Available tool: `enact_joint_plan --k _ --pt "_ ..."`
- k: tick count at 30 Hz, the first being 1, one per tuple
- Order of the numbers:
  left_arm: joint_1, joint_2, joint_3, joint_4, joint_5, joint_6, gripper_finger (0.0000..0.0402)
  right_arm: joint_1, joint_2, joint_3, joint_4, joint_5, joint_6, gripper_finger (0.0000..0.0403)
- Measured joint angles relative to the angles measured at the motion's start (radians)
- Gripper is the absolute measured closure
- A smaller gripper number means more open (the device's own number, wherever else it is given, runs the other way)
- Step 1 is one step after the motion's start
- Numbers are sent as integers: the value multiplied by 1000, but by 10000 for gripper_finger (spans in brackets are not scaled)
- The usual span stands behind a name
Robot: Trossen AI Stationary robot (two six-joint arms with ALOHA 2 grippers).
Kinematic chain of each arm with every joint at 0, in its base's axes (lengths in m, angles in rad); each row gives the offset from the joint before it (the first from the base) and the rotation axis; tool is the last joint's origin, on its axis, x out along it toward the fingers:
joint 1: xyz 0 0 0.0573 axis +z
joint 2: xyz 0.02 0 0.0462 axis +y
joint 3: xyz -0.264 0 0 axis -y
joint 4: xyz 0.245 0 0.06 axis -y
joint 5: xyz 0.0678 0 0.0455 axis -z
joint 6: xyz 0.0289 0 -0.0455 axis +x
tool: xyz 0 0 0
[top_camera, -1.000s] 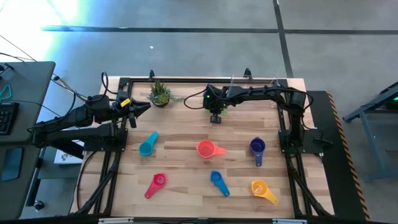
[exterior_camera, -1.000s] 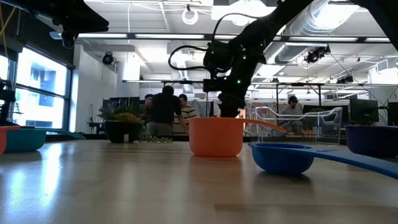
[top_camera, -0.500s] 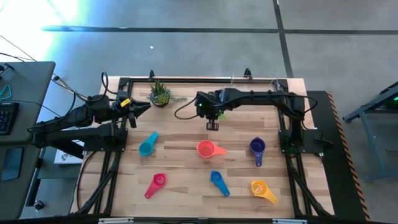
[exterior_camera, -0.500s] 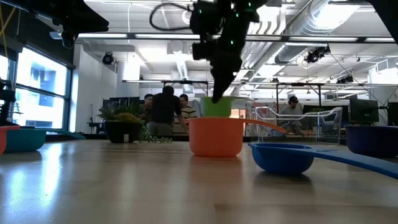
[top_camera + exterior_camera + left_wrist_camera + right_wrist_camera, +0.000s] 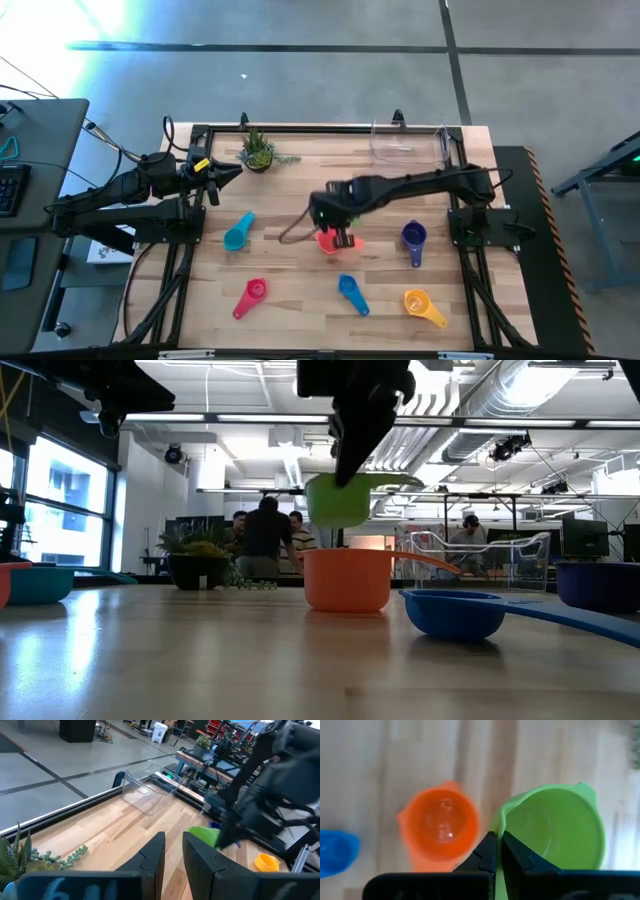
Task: Nest measuring cups in basket
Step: Stack the light green measuring cup on top of the orange measuring cup
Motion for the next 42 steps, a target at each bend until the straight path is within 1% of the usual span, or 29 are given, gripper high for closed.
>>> enact_joint_plan --k 4,10,14,19,22,26,31,33,42 --pt "0 0 0 0 2 0 344 65 0 0 6 25 0 403" --pt "0 0 0 0 3 -1 344 132 0 0 6 27 -31 403" --pt "0 0 0 0 6 -42 344 162 0 -1 6 35 -38 403" --pt "0 0 0 2 95 -50 344 193 0 -34 26 71 -41 403" --pt "0 0 0 2 120 -76 344 207 0 -62 33 91 -18 403" --pt "0 0 0 2 125 -78 344 222 0 -76 53 107 -8 403" --pt "0 0 0 2 124 -78 344 231 0 -76 117 117 -46 403" --pt "0 0 0 2 124 -79 344 226 0 -77 114 117 -46 403" --pt "0 0 0 2 124 -78 344 223 0 -177 156 103 -27 403"
